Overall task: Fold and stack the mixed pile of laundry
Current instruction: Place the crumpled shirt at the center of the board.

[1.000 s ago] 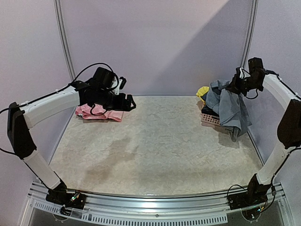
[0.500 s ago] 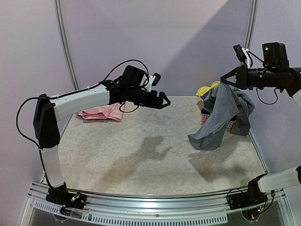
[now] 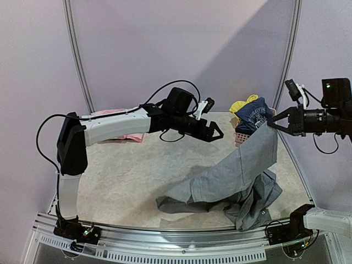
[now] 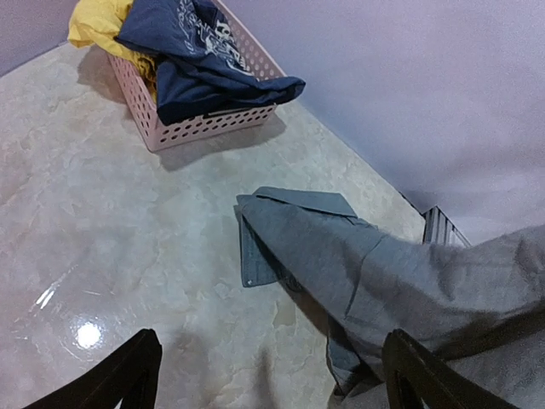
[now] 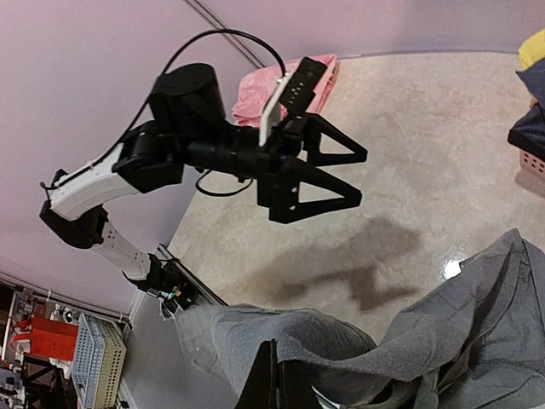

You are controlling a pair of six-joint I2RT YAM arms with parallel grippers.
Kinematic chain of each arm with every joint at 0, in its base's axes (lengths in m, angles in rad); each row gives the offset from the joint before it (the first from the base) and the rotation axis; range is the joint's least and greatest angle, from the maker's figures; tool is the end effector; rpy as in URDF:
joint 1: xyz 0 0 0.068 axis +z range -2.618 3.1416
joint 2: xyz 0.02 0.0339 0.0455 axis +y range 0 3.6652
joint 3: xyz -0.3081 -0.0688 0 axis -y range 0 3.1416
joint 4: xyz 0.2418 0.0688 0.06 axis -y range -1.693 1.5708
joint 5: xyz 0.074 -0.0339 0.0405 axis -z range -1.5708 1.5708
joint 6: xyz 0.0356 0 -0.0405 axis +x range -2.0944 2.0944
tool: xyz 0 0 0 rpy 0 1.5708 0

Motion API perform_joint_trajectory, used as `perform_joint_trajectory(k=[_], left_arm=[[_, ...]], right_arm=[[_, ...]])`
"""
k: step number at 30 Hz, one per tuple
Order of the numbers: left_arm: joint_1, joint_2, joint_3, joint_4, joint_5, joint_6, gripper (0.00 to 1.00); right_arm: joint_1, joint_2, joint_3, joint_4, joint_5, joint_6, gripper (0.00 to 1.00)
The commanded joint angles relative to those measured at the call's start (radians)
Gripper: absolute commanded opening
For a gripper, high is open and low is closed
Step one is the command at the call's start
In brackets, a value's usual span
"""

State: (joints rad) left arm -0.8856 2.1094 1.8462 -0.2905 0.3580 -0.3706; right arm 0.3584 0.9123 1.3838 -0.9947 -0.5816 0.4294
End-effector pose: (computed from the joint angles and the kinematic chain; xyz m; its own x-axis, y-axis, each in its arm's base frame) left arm 0.3184 -0.4093 0.3166 -0.6411 0.2484 -0.7261 0.7313 0.4848 -0.4798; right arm 0.0957 0.0567 0.4686 -0.7330 0.0969 -0.6733 -0.4769 0.6327 0.6102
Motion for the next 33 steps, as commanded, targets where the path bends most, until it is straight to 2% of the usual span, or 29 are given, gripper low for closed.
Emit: perform_joint_trajectory(k=[1,5,11,16,21,23,26,28,30,33], left_arm=[[0.022,-0.059,-0.084,-0.005,-0.021,0.003,0.92],[0.076,-0.185,-0.256,-0.007,-0.082,0.004,0.91],[0.145,-0.450,-0.480,-0.053,-0.203,0.042,0.91],[0.165,-0.645,-0.596,-0.174,-0.314,0.077,0.91],[0.183,-0.808,-0.701,-0.231,-0.383,0.063,0.92],[0.183,-0.841,-0.718,-0.244,-0.398,0.053,0.92],[0.181,-0.843,-0.708,-0.271,-0.405,0.046,0.92],[0.170,-0.816,-0.675,-0.293,-0.410,0.050,0.92],[0.142,-0.762,-0.625,-0.322,-0.421,0.069,0.91],[0.092,-0.657,-0.512,-0.376,-0.448,0.103,0.90]], right_arm=[[0.023,0.034,-0.108,0.156,0.038,0.100,0.00],[0.091,0.146,-0.078,0.233,0.117,0.128,0.00],[0.256,0.479,0.104,0.204,0.236,0.117,0.00],[0.353,0.771,0.264,0.242,0.192,0.131,0.00],[0.374,1.050,0.465,0.263,0.145,0.206,0.00],[0.374,1.141,0.525,0.315,0.124,0.263,0.10],[0.374,1.249,0.602,0.415,0.006,0.346,0.42],[0.373,1.301,0.683,0.358,0.003,0.351,0.55],[0.371,1.324,0.751,0.208,0.111,0.292,0.67],[0.349,1.286,0.747,0.057,0.299,0.204,0.75]])
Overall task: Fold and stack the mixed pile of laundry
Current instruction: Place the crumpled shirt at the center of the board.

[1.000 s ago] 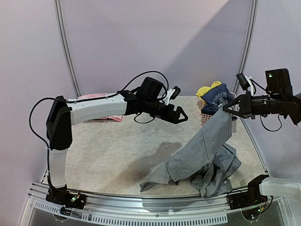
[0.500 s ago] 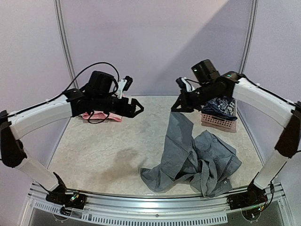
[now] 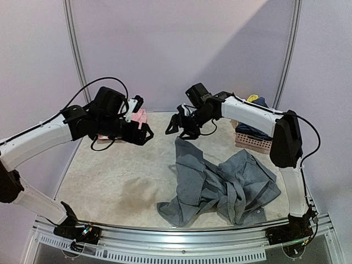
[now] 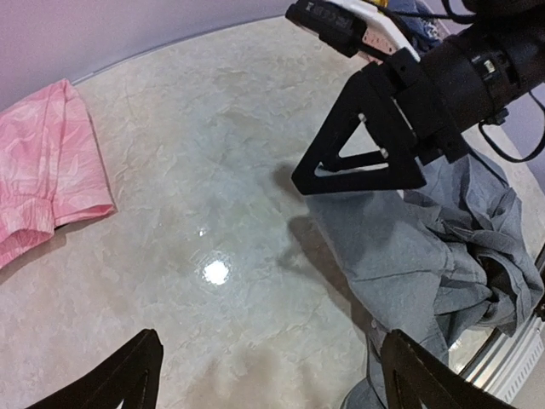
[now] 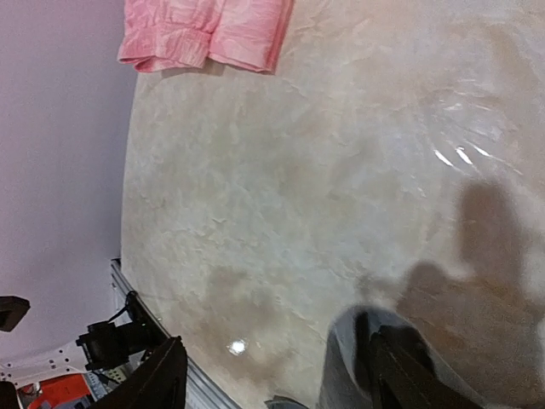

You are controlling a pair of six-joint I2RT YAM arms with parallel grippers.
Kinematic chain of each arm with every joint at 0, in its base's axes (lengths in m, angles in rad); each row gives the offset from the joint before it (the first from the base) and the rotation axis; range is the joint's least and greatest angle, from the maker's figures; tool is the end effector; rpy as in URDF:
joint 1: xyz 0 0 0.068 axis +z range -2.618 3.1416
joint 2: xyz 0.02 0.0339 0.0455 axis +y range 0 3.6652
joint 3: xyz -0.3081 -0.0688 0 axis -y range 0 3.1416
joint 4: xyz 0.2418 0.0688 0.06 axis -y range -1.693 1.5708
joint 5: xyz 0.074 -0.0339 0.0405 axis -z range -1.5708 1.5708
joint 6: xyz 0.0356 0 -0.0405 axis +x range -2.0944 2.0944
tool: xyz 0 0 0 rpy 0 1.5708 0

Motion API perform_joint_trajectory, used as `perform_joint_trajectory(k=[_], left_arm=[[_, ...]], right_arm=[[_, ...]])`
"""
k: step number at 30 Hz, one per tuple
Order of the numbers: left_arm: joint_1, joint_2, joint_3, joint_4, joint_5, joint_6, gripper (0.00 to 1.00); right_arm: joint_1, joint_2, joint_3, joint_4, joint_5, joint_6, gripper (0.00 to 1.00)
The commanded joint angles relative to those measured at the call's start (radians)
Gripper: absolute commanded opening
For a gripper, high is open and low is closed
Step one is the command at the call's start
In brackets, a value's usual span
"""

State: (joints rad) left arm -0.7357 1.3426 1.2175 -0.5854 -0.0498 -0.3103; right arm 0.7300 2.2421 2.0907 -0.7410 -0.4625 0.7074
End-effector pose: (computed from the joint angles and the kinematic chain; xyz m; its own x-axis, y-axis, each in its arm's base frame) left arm 0.2093 -0.1871 0.3715 -0.6566 0.1830 -0.7317 0.4640 0.8628 -0.2005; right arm 0.3815 0.3627 0.2952 -0.9644 -0.0826 -0.2512 -0.2352 0.7024 0.6719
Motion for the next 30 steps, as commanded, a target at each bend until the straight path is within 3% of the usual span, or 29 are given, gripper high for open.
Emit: perform_joint_trajectory(k=[1,4,7,15,22,26,30], left_arm=[[-0.071,0.153,0.154,-0.096,-0.048,0.050,0.90],[-0.105,0.281,0.267,-0.125,-0.049,0.067,0.89],[-0.135,0.400,0.382,-0.132,-0.038,0.083,0.88],[-0.184,0.757,0.774,-0.291,0.002,0.089,0.86],[-0.191,1.018,1.061,-0.458,0.014,0.027,0.82],[-0.194,1.155,1.191,-0.528,0.033,-0.002,0.79],[-0.202,1.203,1.209,-0.516,0.042,-0.006,0.76]], right_arm=[[-0.035,-0.071,0.017,-0.224,0.222,-0.089,0.76],[-0.079,-0.180,-0.110,-0.254,0.311,-0.106,0.80],[-0.123,-0.316,-0.224,-0.265,0.379,-0.110,0.93],[-0.152,-0.578,-0.488,-0.442,0.604,-0.099,0.93],[-0.197,-0.828,-0.783,-0.420,0.576,0.020,0.91],[-0.198,-0.864,-0.844,-0.416,0.545,0.040,0.91],[-0.199,-0.861,-0.862,-0.409,0.531,0.044,0.91]])
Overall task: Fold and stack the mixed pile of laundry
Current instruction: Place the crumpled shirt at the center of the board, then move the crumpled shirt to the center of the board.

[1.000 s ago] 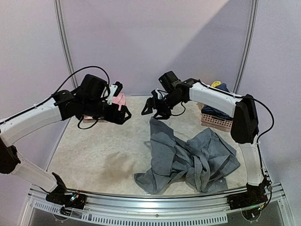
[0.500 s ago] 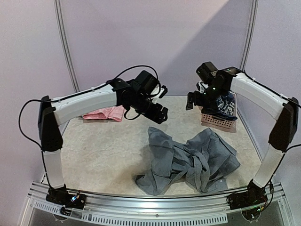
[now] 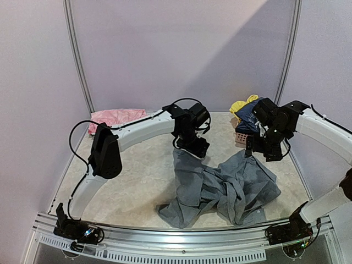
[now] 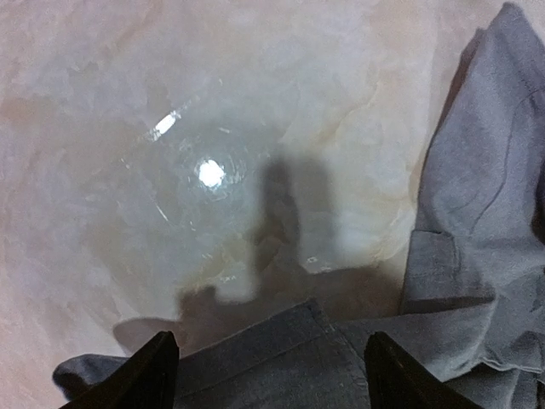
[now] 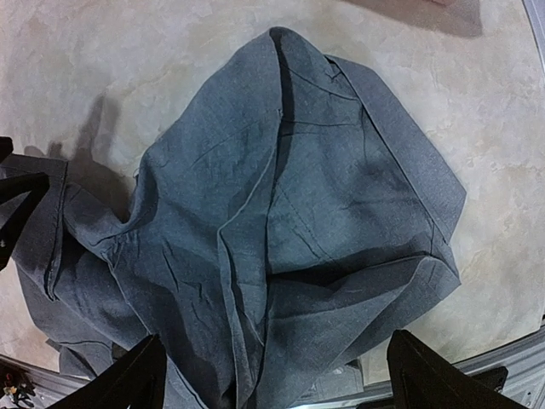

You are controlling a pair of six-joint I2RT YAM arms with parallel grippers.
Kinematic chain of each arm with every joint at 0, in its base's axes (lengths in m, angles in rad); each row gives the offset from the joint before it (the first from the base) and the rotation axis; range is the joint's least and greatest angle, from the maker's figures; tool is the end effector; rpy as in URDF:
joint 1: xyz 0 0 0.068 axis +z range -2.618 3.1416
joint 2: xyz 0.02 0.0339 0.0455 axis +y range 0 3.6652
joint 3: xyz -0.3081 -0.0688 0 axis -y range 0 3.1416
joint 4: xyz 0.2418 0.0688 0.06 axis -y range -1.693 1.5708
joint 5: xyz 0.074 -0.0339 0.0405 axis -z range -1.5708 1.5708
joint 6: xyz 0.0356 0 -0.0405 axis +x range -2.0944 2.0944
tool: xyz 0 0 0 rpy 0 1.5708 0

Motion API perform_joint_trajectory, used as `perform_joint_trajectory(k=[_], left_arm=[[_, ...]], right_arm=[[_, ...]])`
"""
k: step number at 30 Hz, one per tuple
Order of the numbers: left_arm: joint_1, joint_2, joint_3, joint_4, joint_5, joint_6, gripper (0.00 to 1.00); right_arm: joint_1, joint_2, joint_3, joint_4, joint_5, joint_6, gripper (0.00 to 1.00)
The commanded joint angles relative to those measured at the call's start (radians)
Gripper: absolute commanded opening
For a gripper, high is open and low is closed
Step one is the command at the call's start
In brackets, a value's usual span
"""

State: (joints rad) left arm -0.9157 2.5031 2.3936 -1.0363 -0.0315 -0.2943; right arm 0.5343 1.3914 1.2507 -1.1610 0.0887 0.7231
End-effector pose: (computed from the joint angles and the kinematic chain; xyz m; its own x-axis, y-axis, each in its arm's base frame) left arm 0.3418 -0.4430 0.2305 -0.7588 0.5118 -0.4029 0.5899 0.8022 -0.0921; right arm 0.2098 0.1205 0.3366 -0.9443 0.2071 -0.2558 0.1839 0.9766 0.1119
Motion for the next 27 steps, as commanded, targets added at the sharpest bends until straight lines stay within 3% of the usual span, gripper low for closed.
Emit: perform_joint_trajectory(k=[1,14,17,19,27], left_arm=[[-0.024,0.050,0.032,-0.063,0.024,-0.022,0.76],[-0.043,0.118,-0.008,-0.034,-0.012,0.011,0.71],[-0.049,0.117,-0.044,-0.018,-0.027,0.018,0.66],[-0.054,0.122,-0.048,-0.015,-0.034,0.027,0.57],[-0.060,0.040,-0.166,0.052,-0.066,0.043,0.03]], right_arm=[[-0.003,-0.009,-0.025,0.014,-0.023,0.029,0.91],[-0.003,0.023,-0.034,0.030,-0.067,0.013,0.90],[-0.002,0.026,-0.029,0.028,-0.068,0.008,0.90],[-0.003,0.030,-0.022,0.027,-0.073,0.006,0.90],[-0.003,0.033,-0.021,0.024,-0.076,0.001,0.89]])
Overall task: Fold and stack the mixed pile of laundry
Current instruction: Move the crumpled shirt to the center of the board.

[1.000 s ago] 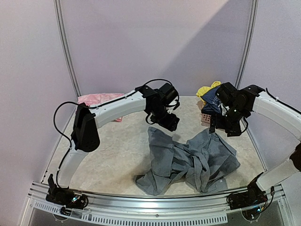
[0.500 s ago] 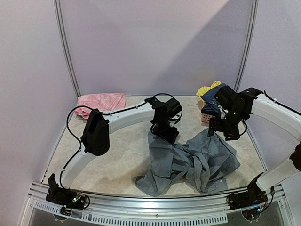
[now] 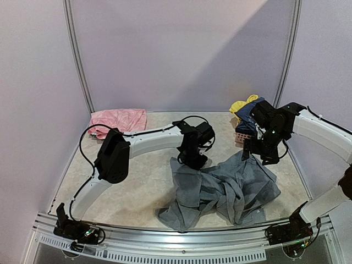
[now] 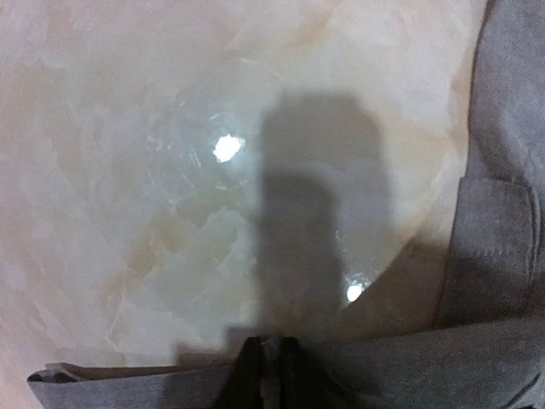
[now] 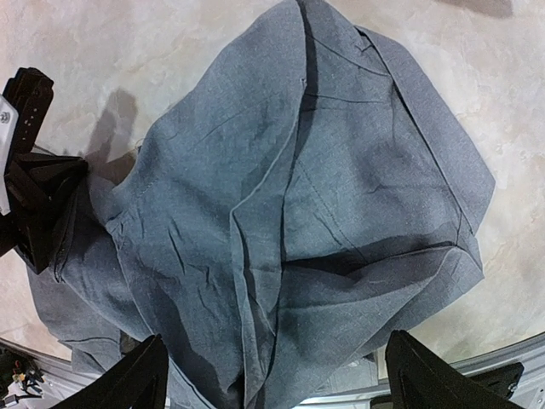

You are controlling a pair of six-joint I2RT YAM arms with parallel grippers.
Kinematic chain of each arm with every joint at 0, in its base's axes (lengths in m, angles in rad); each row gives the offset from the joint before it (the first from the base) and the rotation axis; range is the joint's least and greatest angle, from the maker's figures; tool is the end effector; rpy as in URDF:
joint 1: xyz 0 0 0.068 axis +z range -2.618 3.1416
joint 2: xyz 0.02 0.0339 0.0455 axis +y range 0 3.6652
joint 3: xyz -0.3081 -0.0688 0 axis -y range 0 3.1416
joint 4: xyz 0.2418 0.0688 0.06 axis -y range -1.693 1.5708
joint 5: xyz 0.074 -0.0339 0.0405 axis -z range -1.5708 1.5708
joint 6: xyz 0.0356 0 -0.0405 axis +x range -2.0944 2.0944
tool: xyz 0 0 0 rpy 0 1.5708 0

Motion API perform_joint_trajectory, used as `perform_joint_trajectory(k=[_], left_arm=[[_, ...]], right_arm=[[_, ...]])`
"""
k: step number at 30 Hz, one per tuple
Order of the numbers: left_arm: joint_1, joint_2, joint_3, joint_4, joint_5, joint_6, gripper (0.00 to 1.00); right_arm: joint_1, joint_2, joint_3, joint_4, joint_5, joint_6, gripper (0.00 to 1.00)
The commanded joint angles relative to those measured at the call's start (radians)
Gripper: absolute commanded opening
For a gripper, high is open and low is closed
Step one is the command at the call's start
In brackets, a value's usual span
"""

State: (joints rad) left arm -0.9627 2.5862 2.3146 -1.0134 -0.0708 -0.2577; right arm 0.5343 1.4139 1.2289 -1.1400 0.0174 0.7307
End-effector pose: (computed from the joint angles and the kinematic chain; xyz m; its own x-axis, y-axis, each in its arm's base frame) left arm 0.3230 -0.4596 0.1638 -0.7358 0.6120 -0.2899 0.6409 0.7676 -0.0062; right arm 0.2131 0.1254 0.3260 -0.9590 0.2079 -0.1925 0.1806 0.9721 0.1498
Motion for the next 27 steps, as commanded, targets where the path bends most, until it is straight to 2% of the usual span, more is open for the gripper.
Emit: perform_joint_trajectory(k=[1,12,18,27], left_arm=[[-0.013,-0.068,-0.108,0.042,-0.029,0.003,0.00],[0.034,-0.455,-0.429,0.205,-0.012,-0.039,0.00],[0.081,-0.657,-0.674,0.273,-0.011,-0.057,0.00],[0.154,-0.880,-0.987,0.345,0.001,-0.085,0.00]], right_arm=[[-0.002,0.010,0.000,0.001,-0.006,-0.008,0.89],[-0.002,-0.019,-0.007,-0.001,0.017,-0.024,0.89],[-0.002,-0.024,-0.030,0.028,0.001,-0.012,0.88],[-0.003,0.008,-0.028,0.071,-0.039,-0.015,0.88]])
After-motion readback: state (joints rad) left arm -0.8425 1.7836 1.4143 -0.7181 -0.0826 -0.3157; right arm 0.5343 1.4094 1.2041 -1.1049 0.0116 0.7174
